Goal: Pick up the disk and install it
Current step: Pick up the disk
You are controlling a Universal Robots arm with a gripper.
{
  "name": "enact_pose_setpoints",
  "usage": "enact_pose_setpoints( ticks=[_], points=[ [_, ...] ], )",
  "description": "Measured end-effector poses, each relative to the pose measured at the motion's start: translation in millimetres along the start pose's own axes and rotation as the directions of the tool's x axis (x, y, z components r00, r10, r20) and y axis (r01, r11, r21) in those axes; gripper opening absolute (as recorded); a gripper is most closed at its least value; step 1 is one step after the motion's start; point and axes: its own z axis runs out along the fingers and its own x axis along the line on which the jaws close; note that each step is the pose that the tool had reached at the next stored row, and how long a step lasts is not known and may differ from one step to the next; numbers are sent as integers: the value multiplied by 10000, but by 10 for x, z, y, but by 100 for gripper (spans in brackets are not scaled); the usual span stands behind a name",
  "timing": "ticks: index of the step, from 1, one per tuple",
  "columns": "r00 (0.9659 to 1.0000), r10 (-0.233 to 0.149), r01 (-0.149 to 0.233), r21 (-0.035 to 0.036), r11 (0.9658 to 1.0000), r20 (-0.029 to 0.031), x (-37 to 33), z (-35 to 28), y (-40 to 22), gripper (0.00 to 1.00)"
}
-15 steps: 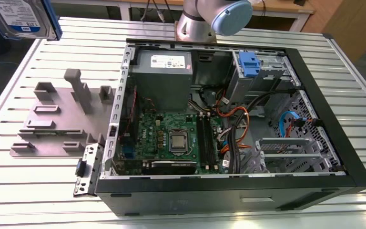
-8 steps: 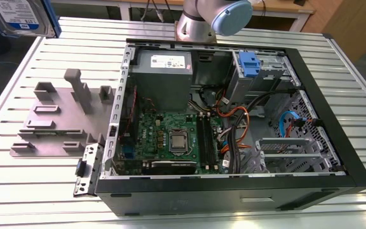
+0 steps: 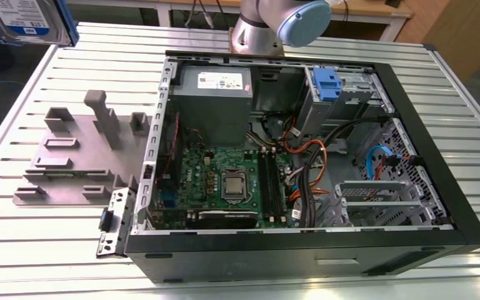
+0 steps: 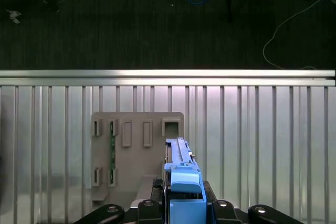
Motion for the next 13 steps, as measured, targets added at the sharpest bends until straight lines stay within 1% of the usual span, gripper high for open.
enact_pose_setpoints(
  ticks=[4,10,13],
  points=[
    [10000,0,0,-1,10000,0,0,-30,0,36],
    [10000,0,0,1,10000,1,0,-31,-2,36],
    [10000,0,0,0,10000,0,0,-32,-18,36]
  ],
)
